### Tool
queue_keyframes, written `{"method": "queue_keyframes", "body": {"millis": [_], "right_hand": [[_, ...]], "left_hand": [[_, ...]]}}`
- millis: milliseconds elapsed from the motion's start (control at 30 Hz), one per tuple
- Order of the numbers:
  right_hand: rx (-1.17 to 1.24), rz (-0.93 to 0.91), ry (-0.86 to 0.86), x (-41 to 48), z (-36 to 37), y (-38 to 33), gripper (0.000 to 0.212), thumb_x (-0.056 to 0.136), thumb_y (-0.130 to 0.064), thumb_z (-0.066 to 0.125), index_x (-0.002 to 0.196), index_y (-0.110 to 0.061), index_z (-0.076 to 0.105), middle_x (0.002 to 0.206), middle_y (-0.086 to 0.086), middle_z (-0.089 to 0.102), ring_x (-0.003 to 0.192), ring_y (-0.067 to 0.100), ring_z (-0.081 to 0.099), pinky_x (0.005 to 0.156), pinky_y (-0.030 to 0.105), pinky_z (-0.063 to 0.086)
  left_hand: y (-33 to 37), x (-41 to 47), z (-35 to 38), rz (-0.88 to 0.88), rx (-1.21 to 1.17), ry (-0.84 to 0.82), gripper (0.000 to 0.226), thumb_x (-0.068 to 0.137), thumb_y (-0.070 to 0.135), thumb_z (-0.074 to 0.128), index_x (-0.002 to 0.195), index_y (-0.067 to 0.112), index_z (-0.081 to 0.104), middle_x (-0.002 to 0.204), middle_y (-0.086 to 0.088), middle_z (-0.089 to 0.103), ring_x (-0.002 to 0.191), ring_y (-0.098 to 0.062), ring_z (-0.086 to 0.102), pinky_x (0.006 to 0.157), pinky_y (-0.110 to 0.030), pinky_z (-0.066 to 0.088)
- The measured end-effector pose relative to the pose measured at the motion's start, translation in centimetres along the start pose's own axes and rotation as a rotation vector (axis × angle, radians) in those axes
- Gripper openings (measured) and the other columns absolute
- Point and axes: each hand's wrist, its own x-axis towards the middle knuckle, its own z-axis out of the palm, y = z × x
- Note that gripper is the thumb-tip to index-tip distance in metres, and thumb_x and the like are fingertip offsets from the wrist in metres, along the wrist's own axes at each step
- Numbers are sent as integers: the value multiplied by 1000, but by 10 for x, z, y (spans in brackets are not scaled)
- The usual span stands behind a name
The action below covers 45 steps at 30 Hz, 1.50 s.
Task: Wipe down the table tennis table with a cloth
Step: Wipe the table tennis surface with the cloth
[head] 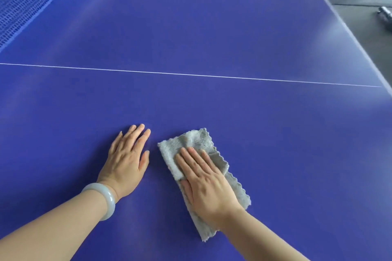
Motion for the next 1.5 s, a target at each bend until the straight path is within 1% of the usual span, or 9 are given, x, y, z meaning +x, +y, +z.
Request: {"method": "queue_keyframes", "body": {"millis": [133, 267, 400, 567, 733, 900, 967, 1233, 1500], "right_hand": [[-8, 436, 139, -51, -35, 100, 49, 108, -28, 34, 155, -16, 30, 163, -1, 22, 151, 11, 10, 125, 36, 8], [-29, 875, 150, -95, -58, 168, 55, 106, -30, 23, 159, -16, 17, 166, -2, 11, 153, 10, 2, 125, 36, 1], [-39, 872, 138, -95, -58, 170, 55, 106, -30, 20, 159, -18, 15, 166, -5, 8, 153, 8, -1, 125, 32, -4], [-32, 570, 137, -115, -54, 143, 51, 107, -30, 27, 157, -17, 26, 164, -4, 21, 153, 11, 9, 125, 37, 7], [-14, 164, 3, -155, -64, 176, 51, 106, -37, 33, 155, -23, 31, 163, -9, 23, 152, 12, 16, 125, 35, 11], [-36, 1278, 282, -142, -101, 295, 55, 104, -26, 32, 157, -12, 25, 166, 5, 16, 153, 23, 9, 125, 41, 2], [18, 1483, 263, -111, -104, 297, 58, 104, -25, 26, 158, -7, 14, 167, 9, 6, 154, 28, 1, 124, 45, -4], [22, 225, 68, -18, -51, 182, 54, 104, -34, 34, 155, -20, 32, 163, -3, 25, 153, 15, 15, 125, 35, 1], [-17, 1252, 234, -84, -103, 325, 58, 103, -30, 29, 158, -13, 21, 166, 3, 11, 154, 22, 5, 124, 44, 0]], "left_hand": [[8, -2, -4, 14, 94, -12, 58, 100, 30, 24, 145, -2, 41, 152, -19, 38, 142, -38, 34, 115, -57, 26], [47, -1, -9, 32, 210, 0, 53, 82, -4, 61, 134, -7, 53, 141, -24, 49, 131, -44, 46, 106, -60, 39], [149, -2, 11, 278, 82, -4, 51, 89, 15, 62, 138, 3, 52, 147, -17, 46, 138, -33, 43, 112, -52, 35], [236, 30, 39, 226, 40, -86, 58, 104, 35, 20, 157, 14, 8, 165, -7, 1, 152, -24, -1, 122, -47, 3], [243, 38, 41, 166, -41, -40, 54, 102, 34, 31, 153, 17, 29, 162, -4, 21, 150, -20, 15, 122, -45, 11], [246, 39, 40, 147, -38, -37, 52, 101, 33, 31, 150, 16, 38, 158, -4, 31, 148, -22, 24, 120, -46, 21], [247, 38, 37, 140, -25, -55, 56, 99, 36, 24, 149, 16, 40, 157, -5, 33, 147, -23, 27, 119, -47, 24], [247, 41, 34, 144, 6, -48, 56, 96, 35, 26, 142, 13, 49, 151, -7, 44, 141, -24, 39, 114, -49, 33], [248, 38, 32, 128, 24, -75, 59, 96, 37, 22, 145, 15, 46, 153, -6, 40, 143, -23, 36, 115, -49, 32]]}}
